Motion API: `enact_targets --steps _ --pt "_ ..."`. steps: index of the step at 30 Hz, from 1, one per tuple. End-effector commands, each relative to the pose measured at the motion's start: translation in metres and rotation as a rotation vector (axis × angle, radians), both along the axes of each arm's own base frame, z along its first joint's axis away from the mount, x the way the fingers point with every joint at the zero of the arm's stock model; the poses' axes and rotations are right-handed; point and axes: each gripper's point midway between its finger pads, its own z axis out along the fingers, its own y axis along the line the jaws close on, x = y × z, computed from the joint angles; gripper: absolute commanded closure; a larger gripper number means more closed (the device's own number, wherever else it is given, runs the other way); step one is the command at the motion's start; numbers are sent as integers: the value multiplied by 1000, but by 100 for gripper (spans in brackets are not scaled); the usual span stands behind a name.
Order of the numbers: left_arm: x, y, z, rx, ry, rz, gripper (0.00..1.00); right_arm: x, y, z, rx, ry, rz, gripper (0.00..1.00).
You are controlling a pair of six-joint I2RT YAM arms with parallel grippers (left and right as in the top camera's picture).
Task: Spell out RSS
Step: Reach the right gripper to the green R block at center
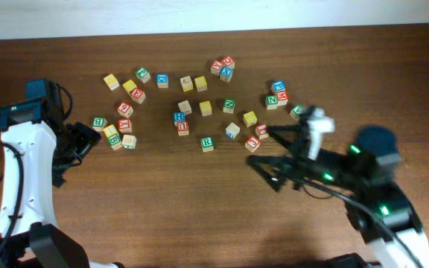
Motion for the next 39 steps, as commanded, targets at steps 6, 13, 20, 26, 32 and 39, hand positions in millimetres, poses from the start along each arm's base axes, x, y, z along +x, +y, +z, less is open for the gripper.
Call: enact_targets --steps 6,13,20,26,32,39 --pt "-2 0 -4 -4 16 -5 1 54 45 -58 -685 179 -183 2" --pt "-2 0 -4 -4 16 -5 1 90 99 -61 -725 295 -77 1" --pt "-2 0 -4 -4 16 -5 1 106 131 -74 -622 311 -29 2" --pt "-2 0 -4 -4 16 -5 1 132 111 -138 -718 530 -333 2" --pt "-2 0 -4 -4 16 -5 1 132 115 -175 -768 595 -309 1" --pt "-2 0 -4 -4 16 -5 1 123 105 -220 -879 675 -326 5"
